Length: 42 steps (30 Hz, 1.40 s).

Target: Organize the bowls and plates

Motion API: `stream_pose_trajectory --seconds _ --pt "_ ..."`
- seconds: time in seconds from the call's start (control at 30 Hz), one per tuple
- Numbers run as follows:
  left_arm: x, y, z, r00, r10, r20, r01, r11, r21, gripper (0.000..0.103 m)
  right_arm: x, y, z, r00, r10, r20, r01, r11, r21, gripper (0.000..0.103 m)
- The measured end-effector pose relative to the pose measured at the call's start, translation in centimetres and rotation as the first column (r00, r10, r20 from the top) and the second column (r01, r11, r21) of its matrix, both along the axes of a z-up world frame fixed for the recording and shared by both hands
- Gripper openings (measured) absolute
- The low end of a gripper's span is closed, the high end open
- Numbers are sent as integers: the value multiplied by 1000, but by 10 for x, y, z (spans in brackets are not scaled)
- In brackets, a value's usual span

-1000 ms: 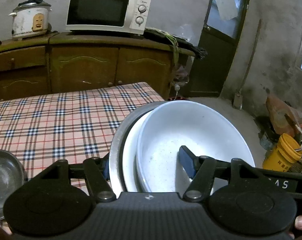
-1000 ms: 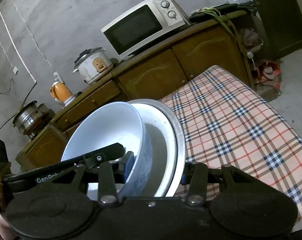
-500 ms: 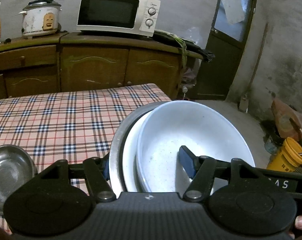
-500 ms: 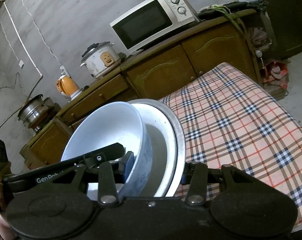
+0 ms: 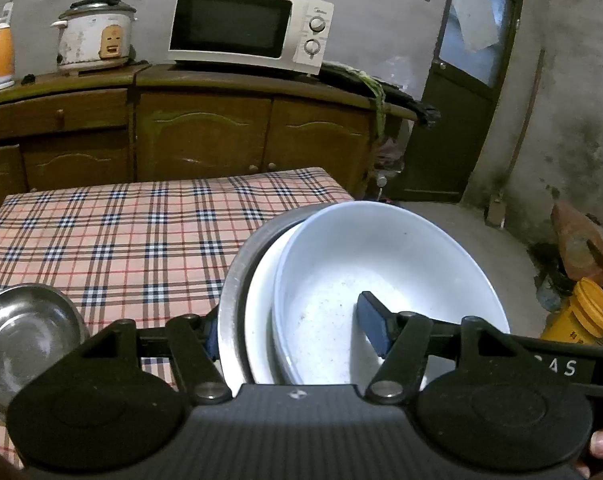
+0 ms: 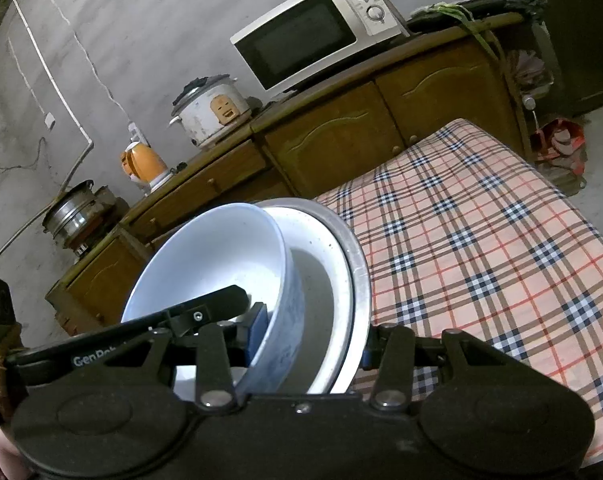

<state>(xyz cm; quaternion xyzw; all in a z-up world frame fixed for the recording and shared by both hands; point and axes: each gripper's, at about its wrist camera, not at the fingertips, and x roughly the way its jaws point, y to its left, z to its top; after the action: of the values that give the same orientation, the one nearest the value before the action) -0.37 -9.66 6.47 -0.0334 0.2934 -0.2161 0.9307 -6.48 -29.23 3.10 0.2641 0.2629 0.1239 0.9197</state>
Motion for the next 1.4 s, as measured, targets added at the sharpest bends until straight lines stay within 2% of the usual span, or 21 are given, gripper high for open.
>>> stream_pose_trajectory --seconds 1.4 --pt "-6 65 1 989 144 -18 -144 990 -10 66 24 73 5 990 143 -18 -143 989 -23 53"
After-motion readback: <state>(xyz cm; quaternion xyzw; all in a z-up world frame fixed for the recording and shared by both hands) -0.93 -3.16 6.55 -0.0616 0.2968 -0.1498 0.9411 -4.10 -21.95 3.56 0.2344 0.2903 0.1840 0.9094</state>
